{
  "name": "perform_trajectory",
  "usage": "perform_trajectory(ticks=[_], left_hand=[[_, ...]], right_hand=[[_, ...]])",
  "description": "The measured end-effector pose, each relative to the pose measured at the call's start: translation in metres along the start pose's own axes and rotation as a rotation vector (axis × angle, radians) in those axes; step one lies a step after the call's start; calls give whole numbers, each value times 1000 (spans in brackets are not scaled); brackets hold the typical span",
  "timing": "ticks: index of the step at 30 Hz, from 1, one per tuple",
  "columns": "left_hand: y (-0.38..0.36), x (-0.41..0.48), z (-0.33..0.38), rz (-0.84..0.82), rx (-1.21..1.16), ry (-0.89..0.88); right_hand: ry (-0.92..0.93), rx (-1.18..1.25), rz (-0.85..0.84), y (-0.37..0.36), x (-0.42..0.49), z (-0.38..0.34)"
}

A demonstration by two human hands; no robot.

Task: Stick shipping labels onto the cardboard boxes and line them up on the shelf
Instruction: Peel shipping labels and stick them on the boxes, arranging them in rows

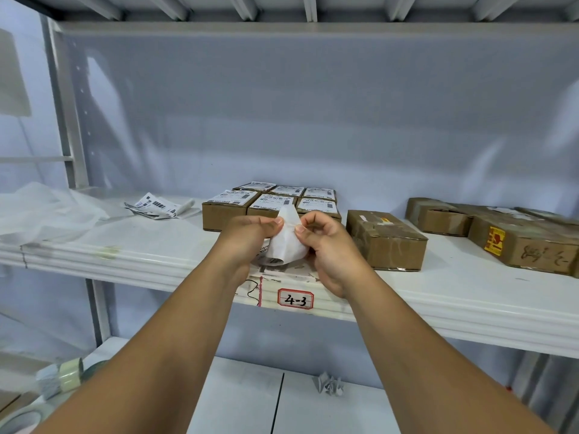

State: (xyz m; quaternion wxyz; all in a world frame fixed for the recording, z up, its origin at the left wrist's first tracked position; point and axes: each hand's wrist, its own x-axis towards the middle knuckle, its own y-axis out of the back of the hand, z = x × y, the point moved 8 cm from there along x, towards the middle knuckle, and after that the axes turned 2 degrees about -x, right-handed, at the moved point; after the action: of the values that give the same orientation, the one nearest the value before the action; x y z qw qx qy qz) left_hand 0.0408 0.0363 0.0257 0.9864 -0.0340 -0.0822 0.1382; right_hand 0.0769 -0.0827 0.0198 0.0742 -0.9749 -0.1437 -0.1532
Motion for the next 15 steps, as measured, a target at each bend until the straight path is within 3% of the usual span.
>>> perform_trajectory(ticks=[15], left_hand=[[5,3,1,41,-54,-39]], right_hand=[[45,22,69,5,1,-1]])
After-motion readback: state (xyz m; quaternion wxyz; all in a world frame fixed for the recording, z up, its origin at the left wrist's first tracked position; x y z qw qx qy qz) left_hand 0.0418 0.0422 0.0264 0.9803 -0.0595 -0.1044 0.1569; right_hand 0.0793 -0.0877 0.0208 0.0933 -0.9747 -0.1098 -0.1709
